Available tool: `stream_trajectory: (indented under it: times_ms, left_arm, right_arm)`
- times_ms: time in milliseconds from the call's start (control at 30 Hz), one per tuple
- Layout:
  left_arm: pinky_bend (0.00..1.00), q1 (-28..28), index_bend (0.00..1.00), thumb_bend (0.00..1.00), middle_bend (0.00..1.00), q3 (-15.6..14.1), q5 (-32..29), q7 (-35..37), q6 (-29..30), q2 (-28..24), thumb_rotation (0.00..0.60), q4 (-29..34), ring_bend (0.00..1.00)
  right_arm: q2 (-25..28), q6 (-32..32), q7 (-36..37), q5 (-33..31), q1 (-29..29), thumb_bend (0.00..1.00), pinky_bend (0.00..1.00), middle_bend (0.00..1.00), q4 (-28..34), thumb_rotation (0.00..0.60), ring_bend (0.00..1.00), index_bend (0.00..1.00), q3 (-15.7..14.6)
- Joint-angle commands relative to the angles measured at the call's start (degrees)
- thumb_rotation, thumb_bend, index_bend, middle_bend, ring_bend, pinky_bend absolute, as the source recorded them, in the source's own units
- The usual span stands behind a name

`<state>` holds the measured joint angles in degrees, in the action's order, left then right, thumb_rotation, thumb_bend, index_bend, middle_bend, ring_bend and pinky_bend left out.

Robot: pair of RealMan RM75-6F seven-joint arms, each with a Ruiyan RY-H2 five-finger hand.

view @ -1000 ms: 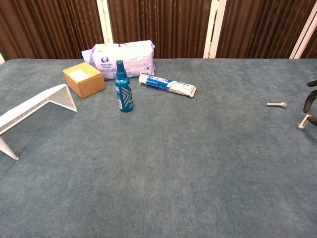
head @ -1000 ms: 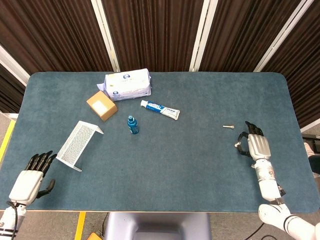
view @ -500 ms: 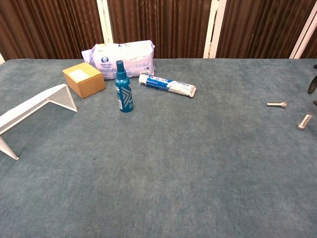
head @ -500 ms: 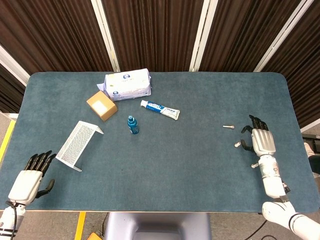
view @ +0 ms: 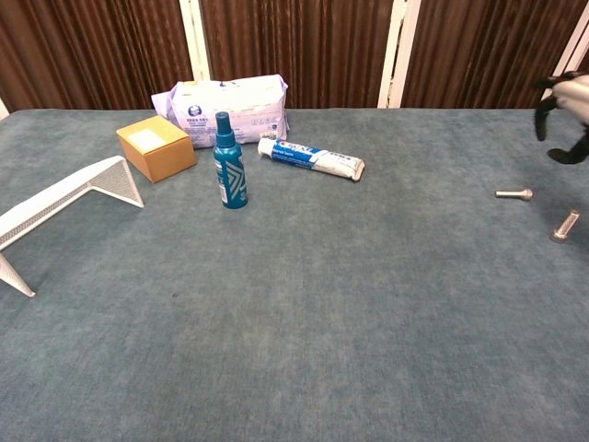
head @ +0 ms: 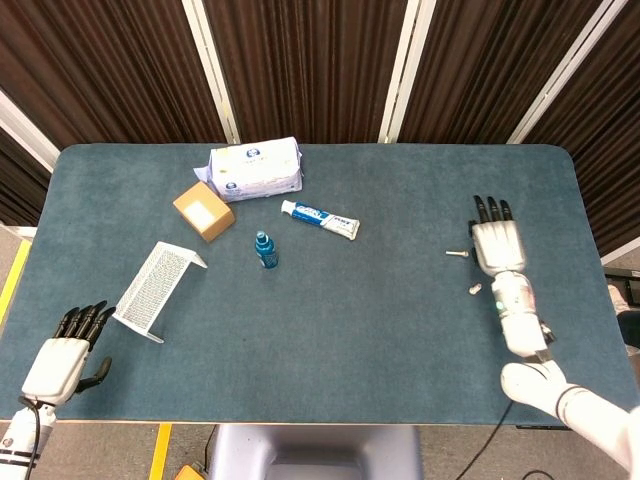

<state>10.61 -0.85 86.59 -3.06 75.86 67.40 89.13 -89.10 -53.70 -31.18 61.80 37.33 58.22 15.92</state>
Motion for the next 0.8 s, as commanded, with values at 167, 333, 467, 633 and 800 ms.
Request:
stream_trajectory:
  times_ms: [167, 333, 467, 633, 800]
  left_arm:
    - [0.04, 0.41, 0.0, 0.46, 0.0, 0.44, -0.75, 0.21, -0.55, 0.75, 0.6, -1.31, 0.0]
    - [0.04, 0.65, 0.0, 0.46, 0.0, 0.37, -0.93, 0.03, -1.07, 1.08, 0.6, -1.58, 0.0]
    - [0.04, 0.65, 0.0, 0.46, 0.0, 0.34, -0.9, -0.18, -0.95, 1.16, 0.6, -1.58, 0.0]
    - [0.04, 0.87, 0.0, 0.46, 0.0, 0.28, -1.66, -0.64, -1.89, 1.18, 0.6, -1.45, 0.0]
    - [0.04, 1.05, 0.0, 0.46, 0.0, 0.36, -2.05, -0.85, -2.27, 1.32, 0.6, -1.61, 0.0]
  right_arm:
    - [-7.88, 4.06, -10.83, -2.93, 6.25, 0.46, 0.19, 0.14, -10.55, 0.6, 0.03, 0.56, -2.23]
    - [-10.33, 5.4, -11.96, -2.75, 6.72, 0.46, 0.19, 0.14, -13.98, 0.6, 0.02, 0.56, -3.7]
    - [-12.2, 6.14, -11.39, -2.09, 6.93, 0.46, 0.18, 0.14, -17.14, 0.6, 0.02, 0.57, -4.51]
    - [-14.0, 7.64, -10.2, -1.86, 7.39, 0.46, 0.18, 0.14, -19.97, 0.6, 0.03, 0.58, -4.63]
    - [-15.87, 8.66, -9.96, -1.32, 7.86, 0.46, 0.18, 0.14, -23.19, 0.6, 0.02, 0.58, -4.91]
